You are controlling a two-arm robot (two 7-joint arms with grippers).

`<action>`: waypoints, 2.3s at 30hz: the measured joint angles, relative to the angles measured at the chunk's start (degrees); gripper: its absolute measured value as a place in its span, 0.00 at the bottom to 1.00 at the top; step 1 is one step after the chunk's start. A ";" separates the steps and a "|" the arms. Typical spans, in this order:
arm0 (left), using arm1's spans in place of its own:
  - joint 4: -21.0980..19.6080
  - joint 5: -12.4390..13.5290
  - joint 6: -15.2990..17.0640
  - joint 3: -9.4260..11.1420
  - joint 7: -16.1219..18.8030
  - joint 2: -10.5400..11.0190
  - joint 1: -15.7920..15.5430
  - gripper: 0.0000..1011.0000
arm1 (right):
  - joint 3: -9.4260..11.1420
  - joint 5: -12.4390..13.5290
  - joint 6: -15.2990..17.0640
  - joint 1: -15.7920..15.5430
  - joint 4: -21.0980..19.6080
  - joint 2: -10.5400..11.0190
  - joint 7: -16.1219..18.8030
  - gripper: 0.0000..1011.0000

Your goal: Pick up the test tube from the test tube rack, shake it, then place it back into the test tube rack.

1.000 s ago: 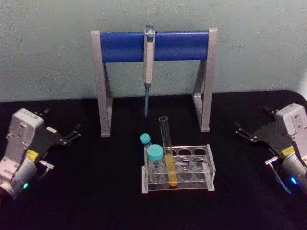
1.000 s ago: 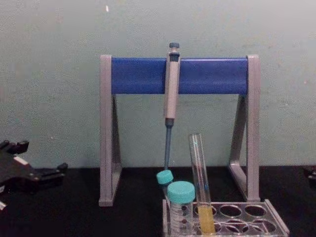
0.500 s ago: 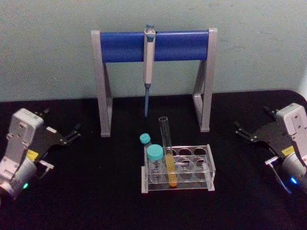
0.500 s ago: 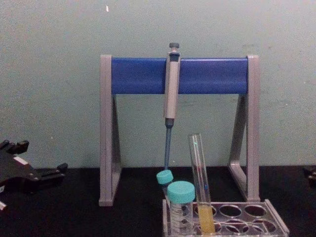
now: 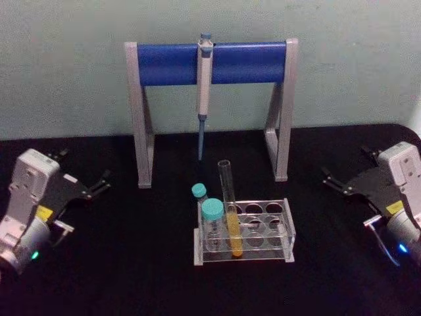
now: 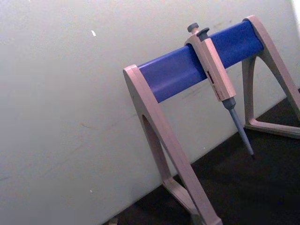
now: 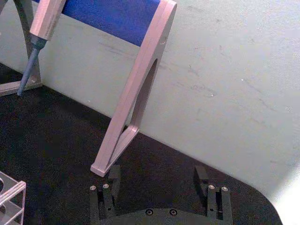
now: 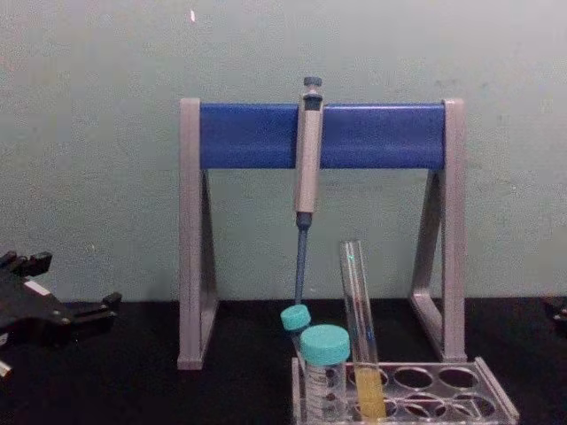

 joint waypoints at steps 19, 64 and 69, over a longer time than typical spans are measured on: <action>0.00 0.00 0.00 0.00 0.00 0.00 0.00 0.99 | 0.00 0.00 0.00 0.00 0.00 0.00 0.00 0.99; 0.00 0.00 0.00 0.00 0.00 0.00 0.00 0.99 | 3.41 11.07 3.38 -6.73 -9.22 0.27 13.96 0.99; 0.00 0.00 0.00 0.00 0.00 0.00 0.00 0.99 | 3.67 14.51 5.50 -7.34 -11.09 0.13 18.28 0.99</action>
